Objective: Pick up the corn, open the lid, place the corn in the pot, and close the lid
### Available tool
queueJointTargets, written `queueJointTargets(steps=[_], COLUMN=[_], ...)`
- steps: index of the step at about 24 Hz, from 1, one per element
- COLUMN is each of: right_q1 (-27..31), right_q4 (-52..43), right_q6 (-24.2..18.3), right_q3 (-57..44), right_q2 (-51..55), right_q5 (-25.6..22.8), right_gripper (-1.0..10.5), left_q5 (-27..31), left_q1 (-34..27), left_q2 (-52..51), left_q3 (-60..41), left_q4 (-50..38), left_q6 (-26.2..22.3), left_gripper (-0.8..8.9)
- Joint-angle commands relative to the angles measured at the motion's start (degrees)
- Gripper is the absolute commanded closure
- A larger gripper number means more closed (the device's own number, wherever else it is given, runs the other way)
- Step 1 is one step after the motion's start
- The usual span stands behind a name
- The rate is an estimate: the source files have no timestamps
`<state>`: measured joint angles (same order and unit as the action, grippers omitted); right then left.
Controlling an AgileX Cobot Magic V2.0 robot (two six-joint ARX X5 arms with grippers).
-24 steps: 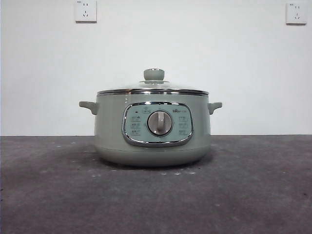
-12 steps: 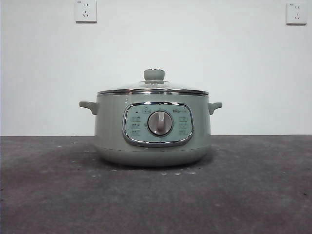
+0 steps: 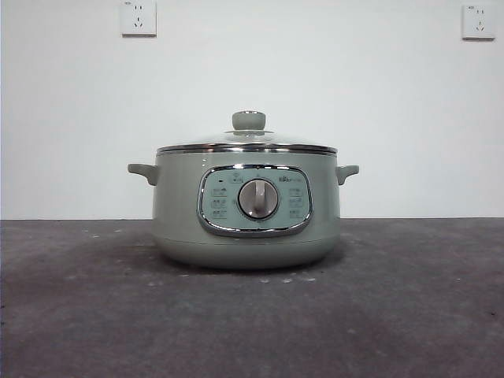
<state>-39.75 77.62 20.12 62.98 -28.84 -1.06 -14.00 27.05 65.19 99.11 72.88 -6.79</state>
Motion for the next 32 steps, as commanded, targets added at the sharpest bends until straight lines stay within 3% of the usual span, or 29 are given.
queueJointTargets(steps=[1, 25, 29, 32], right_q1=[0.0, 0.0, 0.0, 0.0], right_q4=[1.4, 1.4, 1.4, 1.4], right_q6=[-0.8, -0.8, -0.8, -0.8], right_q3=[-0.4, -0.4, -0.4, -0.4], right_q2=[0.2, 0.2, 0.2, 0.2], right_q5=[-0.1, -7.6, -7.8, -8.4], right_gripper=[9.6, 9.5, 9.5, 9.5], left_q5=[-0.1, 0.5, 2.4, 4.9], left_q1=[0.0, 0.0, -1.3, -7.2], left_q2=[0.1, 0.9, 0.9, -1.9], left_q3=[0.0, 0.0, 0.0, 0.0], left_q4=[0.0, -2.6, -3.8, -8.3], left_q6=[0.6, 0.6, -3.0, -7.0], left_gripper=[8.22, 8.16, 8.16, 8.16])
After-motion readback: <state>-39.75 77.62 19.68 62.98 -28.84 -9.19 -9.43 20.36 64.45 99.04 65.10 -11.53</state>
